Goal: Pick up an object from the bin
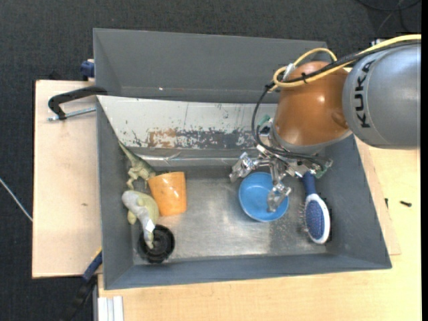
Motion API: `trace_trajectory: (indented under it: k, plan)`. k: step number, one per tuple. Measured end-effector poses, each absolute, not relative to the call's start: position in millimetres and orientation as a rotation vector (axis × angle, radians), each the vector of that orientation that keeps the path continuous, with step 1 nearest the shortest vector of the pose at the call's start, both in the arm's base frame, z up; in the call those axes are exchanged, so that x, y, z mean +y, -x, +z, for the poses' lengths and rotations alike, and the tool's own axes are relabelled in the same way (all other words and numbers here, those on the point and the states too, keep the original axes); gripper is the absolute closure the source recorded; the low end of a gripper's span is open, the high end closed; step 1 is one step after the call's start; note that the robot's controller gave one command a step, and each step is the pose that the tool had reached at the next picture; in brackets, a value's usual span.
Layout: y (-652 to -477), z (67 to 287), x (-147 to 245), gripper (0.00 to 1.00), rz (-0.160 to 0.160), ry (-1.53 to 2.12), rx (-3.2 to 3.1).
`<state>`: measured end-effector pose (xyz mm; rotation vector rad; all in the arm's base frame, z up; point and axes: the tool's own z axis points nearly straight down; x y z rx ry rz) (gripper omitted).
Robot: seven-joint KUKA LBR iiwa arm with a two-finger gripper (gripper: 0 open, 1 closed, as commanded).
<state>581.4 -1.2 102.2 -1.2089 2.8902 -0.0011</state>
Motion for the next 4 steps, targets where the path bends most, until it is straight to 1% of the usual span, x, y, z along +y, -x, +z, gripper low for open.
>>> trace_trajectory:
  k: [1, 2, 3, 4]
  plan:
    - [-596.8, 101, 29, 0.00, 0.000, 1.709, 2.626]
    - [-596.0, 74, 19, 0.00, -0.003, 2.305, 2.124]
    - [-597.3, 75, 21, 0.00, -0.001, 2.301, 2.129]
    - [-598.3, 78, 23, 1.00, 0.000, 2.300, 2.129]
